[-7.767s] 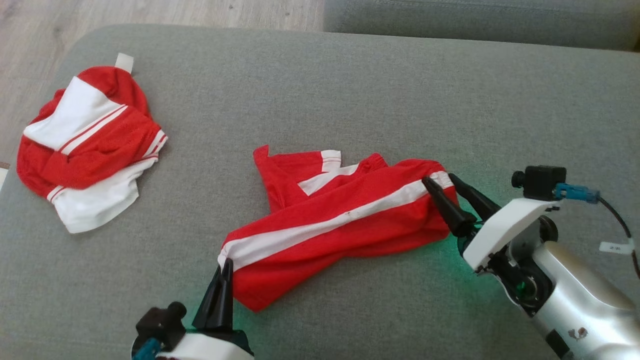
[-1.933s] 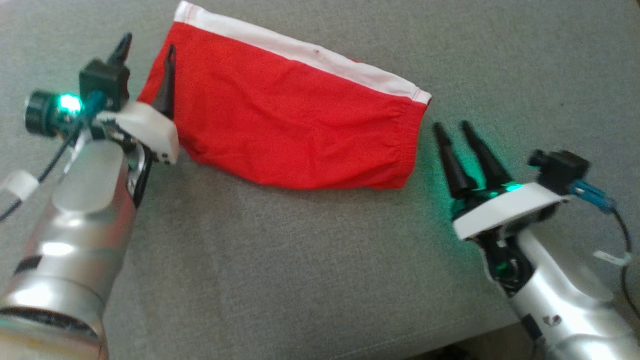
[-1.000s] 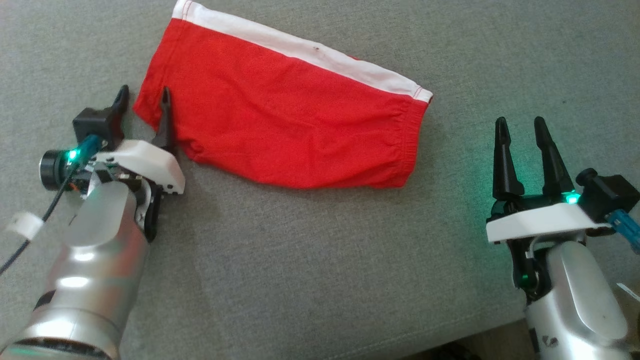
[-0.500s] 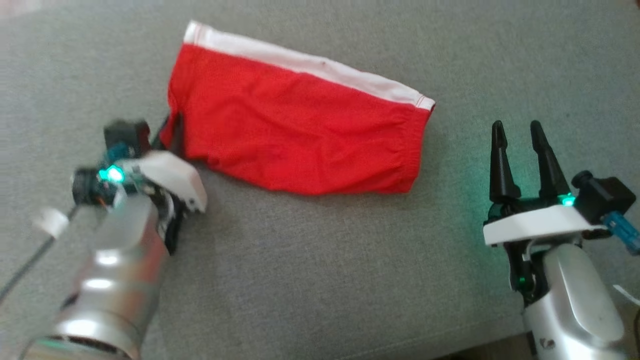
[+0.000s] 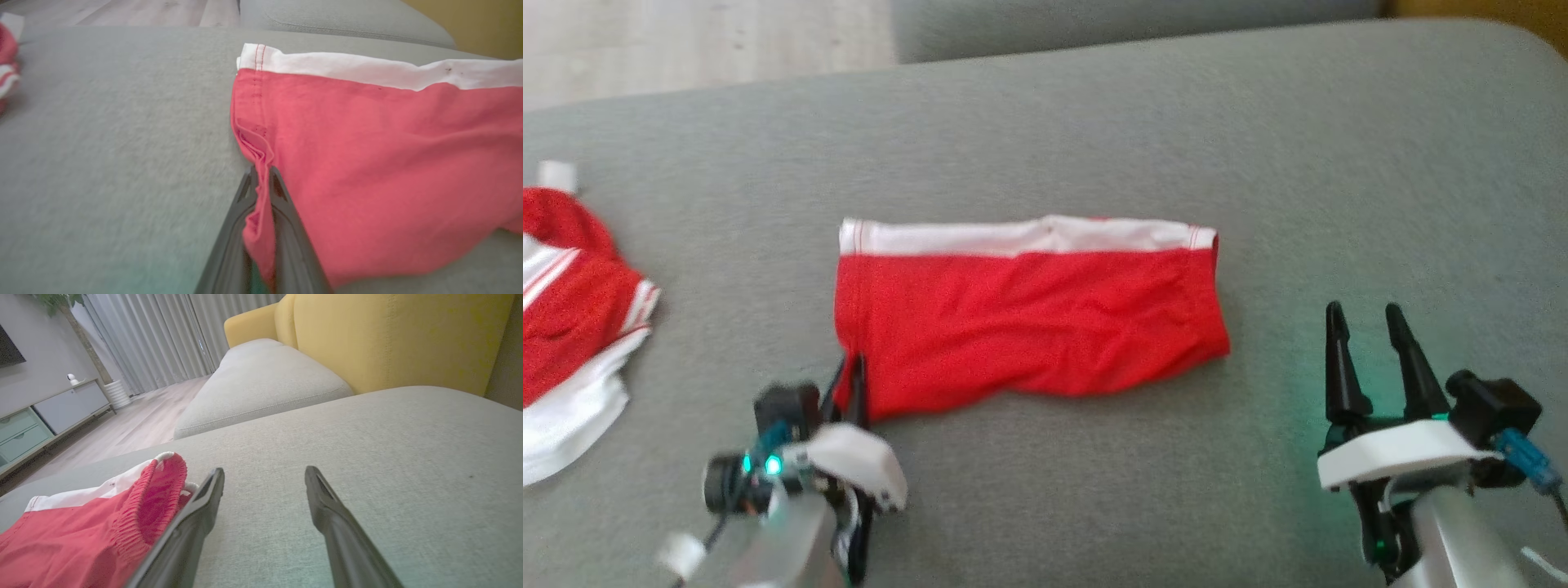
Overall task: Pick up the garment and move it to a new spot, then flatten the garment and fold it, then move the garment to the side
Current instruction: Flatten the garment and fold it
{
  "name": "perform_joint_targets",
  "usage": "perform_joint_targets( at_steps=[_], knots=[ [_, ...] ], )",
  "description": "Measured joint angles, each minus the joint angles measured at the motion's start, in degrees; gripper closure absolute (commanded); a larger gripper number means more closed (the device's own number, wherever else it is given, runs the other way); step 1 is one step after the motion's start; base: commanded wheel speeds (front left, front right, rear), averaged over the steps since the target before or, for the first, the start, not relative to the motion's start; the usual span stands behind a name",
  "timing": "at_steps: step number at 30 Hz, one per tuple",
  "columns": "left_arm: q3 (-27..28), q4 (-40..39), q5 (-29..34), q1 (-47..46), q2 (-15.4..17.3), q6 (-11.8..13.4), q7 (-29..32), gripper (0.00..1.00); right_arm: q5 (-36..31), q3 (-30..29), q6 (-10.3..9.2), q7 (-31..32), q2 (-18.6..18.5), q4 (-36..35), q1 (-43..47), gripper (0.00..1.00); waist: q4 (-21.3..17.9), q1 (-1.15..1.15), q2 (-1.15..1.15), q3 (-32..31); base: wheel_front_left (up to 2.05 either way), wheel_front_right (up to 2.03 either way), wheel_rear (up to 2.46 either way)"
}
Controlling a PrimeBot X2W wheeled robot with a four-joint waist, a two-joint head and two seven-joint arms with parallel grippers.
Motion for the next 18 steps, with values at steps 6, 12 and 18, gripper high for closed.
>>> perform_joint_targets(
  at_steps=[6,12,18],
  knots=[
    [1.5,-10.1,1.4,9.4,-0.8,3.0,0.0,0.0,0.6,2.7,0.0,0.0,0.0,0.0,1.2,0.0,4.6,0.0,0.0,-2.0,0.0,0.0,0.0],
    [2.5,-17.8,4.3,11.5,-1.3,4.2,0.0,0.0,3.5,8.7,0.0,0.0,0.1,0.3,-2.3,0.0,7.5,0.01,0.0,-1.4,0.0,0.0,0.0],
    [1.9,-19.5,5.8,13.7,-1.5,3.7,0.0,0.0,3.1,8.8,0.0,0.0,0.1,9.5,-5.7,0.0,10.3,0.01,0.0,0.0,0.0,0.0,0.0]
  ],
)
